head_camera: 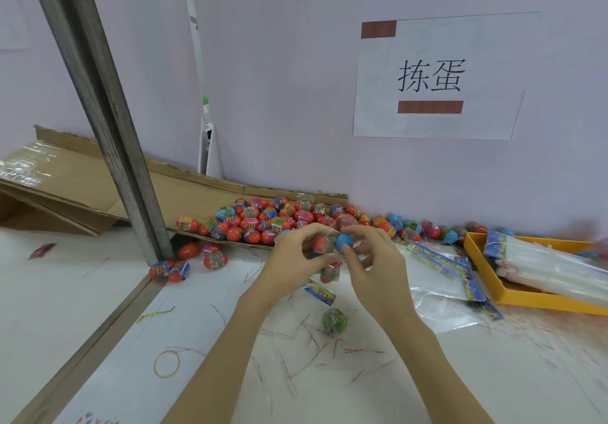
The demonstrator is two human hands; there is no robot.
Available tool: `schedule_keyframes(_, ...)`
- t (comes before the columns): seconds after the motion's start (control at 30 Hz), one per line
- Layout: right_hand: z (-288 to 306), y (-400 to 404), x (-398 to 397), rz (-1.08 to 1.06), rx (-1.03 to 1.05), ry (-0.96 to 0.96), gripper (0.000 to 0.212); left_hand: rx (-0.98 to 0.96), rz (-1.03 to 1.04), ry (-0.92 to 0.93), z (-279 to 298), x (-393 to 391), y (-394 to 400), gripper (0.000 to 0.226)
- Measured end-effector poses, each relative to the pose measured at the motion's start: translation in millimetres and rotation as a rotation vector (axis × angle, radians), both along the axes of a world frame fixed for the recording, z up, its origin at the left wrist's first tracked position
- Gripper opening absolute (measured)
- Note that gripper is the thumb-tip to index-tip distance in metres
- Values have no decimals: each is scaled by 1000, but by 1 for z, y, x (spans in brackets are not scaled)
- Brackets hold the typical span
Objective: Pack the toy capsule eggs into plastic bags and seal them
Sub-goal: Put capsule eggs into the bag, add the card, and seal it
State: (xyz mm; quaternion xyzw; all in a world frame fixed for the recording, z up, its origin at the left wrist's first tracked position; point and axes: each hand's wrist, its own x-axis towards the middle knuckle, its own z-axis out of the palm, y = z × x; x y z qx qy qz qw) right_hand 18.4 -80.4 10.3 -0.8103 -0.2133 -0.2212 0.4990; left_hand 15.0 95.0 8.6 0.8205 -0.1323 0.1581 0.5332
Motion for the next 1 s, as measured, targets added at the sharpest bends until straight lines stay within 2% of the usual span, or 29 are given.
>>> schedule_keyframes(0.2, 3, -7, 2, 17, 50, 46, 21, -47, -20, 35, 3, -1, -2, 39)
schedule_keyframes(0.33, 3, -6, 2, -2, -65, -6, 16, -108, -47, 83, 4, -3, -5, 36)
schedule_keyframes(0.57, 4, -5, 1, 25, -246, 8, 32, -154, -16, 99, 4, -5, -7, 32)
schedule_keyframes(0.7, 9, -10, 2, -13, -137, -34, 18, -255, -124, 252, 8, -5, 0, 33)
schedule_keyframes(0.77, 7, -12, 3, -22, -152, -63, 6, -254, -148, 315, 9, -6, -1, 36)
schedule_keyframes(0.9, 1, -10, 3, -20, -215, -95, 8, -261, -74, 250, 8, -5, -7, 26)
schedule_keyframes(1.0, 0, -5, 1, -80, -183, -158, 7, -326, -50, 239, 9, -3, -7, 30)
